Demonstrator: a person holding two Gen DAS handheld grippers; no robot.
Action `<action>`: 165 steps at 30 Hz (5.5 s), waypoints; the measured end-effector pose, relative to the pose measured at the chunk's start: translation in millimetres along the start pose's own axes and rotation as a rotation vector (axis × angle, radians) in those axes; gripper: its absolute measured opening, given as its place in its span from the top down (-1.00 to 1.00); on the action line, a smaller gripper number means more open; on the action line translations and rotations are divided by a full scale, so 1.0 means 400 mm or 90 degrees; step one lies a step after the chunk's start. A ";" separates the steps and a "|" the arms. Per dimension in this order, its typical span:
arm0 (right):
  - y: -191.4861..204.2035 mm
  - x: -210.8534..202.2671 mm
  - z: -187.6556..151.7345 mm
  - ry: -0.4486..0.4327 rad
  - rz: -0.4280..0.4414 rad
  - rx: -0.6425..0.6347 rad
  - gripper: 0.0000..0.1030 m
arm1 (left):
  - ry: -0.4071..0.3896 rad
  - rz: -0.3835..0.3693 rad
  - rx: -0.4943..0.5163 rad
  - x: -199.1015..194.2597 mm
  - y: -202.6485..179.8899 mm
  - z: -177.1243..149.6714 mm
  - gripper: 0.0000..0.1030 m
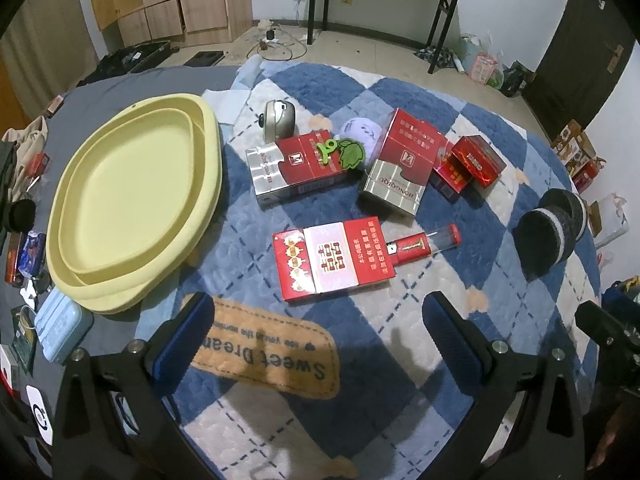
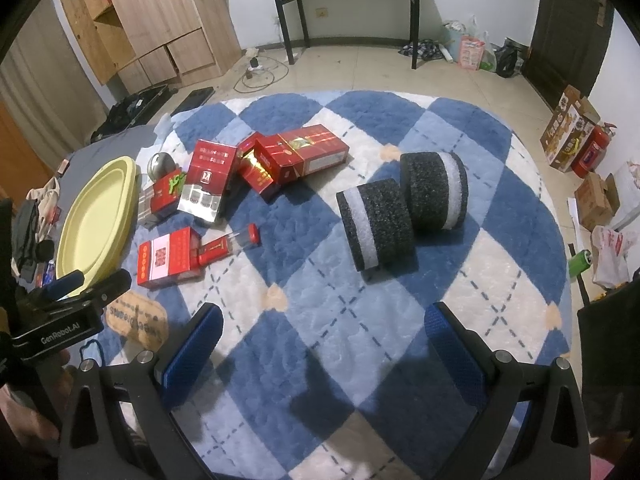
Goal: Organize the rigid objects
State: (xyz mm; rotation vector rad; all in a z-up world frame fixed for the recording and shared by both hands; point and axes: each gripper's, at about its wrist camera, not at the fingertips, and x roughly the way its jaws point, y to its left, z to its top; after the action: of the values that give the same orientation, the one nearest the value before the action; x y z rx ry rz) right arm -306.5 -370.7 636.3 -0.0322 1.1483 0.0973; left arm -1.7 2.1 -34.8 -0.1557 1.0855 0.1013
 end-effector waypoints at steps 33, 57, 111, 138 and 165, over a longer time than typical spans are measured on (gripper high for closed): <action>0.002 0.005 -0.004 0.003 0.005 -0.003 -0.99 | 0.016 -0.001 -0.003 0.009 -0.007 -0.008 -1.00; -0.116 0.088 0.076 0.026 0.011 0.065 -0.99 | 0.100 0.018 -0.008 0.188 -0.028 0.038 -1.00; 0.884 0.451 0.126 0.049 0.166 -0.378 0.01 | 0.075 0.108 -0.214 0.172 0.829 0.296 -0.83; 0.173 0.041 0.141 -0.064 0.066 -0.093 -0.99 | 0.145 -0.057 -0.095 0.107 0.296 0.273 -1.00; -0.225 0.307 0.224 0.081 -0.080 0.089 -0.48 | 0.002 0.001 0.179 0.233 -0.097 0.229 -0.49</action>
State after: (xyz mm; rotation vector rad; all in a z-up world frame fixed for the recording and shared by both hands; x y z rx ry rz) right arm -166.8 -446.3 558.8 0.0141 1.2743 -0.0979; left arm 127.3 -19.3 -72.5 0.0979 1.0922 -0.0513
